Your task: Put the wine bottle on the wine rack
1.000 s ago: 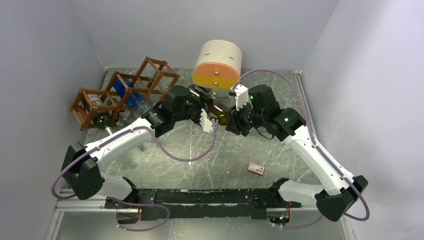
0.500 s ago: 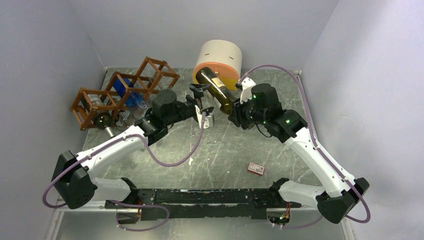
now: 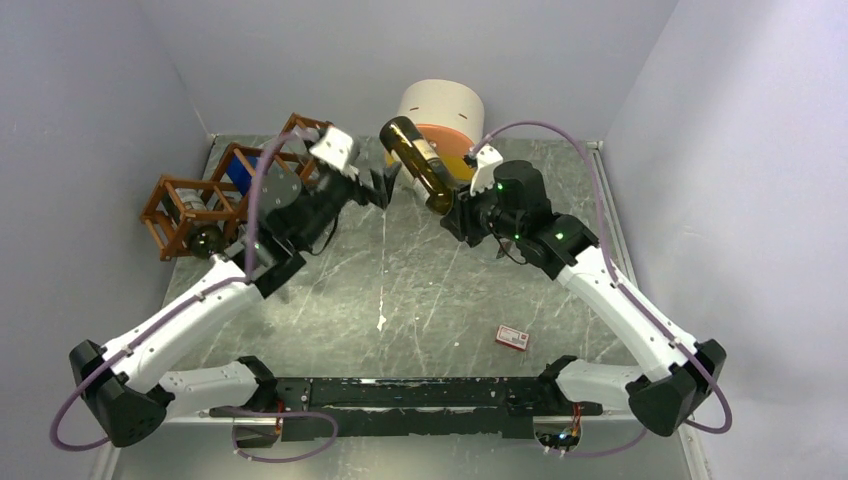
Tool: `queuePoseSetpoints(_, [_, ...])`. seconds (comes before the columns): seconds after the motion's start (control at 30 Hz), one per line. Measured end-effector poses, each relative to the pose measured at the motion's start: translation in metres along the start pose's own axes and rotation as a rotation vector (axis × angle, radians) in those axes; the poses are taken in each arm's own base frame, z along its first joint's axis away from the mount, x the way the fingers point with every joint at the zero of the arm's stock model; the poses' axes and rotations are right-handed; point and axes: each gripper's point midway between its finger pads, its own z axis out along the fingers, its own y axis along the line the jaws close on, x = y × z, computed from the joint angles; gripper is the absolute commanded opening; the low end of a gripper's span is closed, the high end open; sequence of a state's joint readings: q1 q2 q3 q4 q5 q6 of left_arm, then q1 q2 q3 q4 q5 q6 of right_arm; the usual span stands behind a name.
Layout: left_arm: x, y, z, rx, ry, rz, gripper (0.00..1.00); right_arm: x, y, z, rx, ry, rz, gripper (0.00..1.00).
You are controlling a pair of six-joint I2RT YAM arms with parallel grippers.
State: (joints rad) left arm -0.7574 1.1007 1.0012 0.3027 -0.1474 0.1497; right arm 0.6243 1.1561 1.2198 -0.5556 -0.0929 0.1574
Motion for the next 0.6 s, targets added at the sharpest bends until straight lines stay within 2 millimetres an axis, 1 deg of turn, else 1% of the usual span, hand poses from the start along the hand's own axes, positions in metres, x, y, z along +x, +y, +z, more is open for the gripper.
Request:
queuePoseSetpoints(0.1, [-0.034,0.016,0.004,-0.065,0.060,-0.167,0.97,-0.002,0.005,0.017,-0.022,0.003,0.017,0.00])
queuePoseSetpoints(0.13, [-0.042,0.021,0.003,-0.073,0.069,-0.197,0.97,-0.002,0.007,0.021,-0.028,0.006,0.021,0.00])
queuePoseSetpoints(0.2, [-0.056,0.036,-0.007,-0.096,0.095,-0.250,0.97,-0.005,0.012,0.033,-0.041,0.011,0.035,0.00])
queuePoseSetpoints(0.23, [-0.062,0.041,-0.014,-0.104,0.103,-0.268,0.97,-0.008,0.016,0.039,-0.049,0.012,0.041,0.00])
queuePoseSetpoints(0.3, [-0.067,0.050,-0.033,-0.128,0.122,-0.282,0.97,-0.015,0.024,0.051,-0.064,0.007,0.053,0.00])
queuePoseSetpoints(0.37, [-0.072,0.052,-0.053,-0.134,0.136,-0.282,0.97,-0.026,0.035,0.064,-0.089,-0.014,0.064,0.00])
queuePoseSetpoints(0.5, [-0.089,0.063,-0.095,-0.177,0.113,-0.261,0.97,-0.048,0.066,0.092,-0.153,-0.061,0.076,0.00])
queuePoseSetpoints(0.6, [-0.101,0.072,-0.117,-0.215,0.079,-0.244,0.97,-0.061,0.089,0.114,-0.191,-0.082,0.079,0.00])
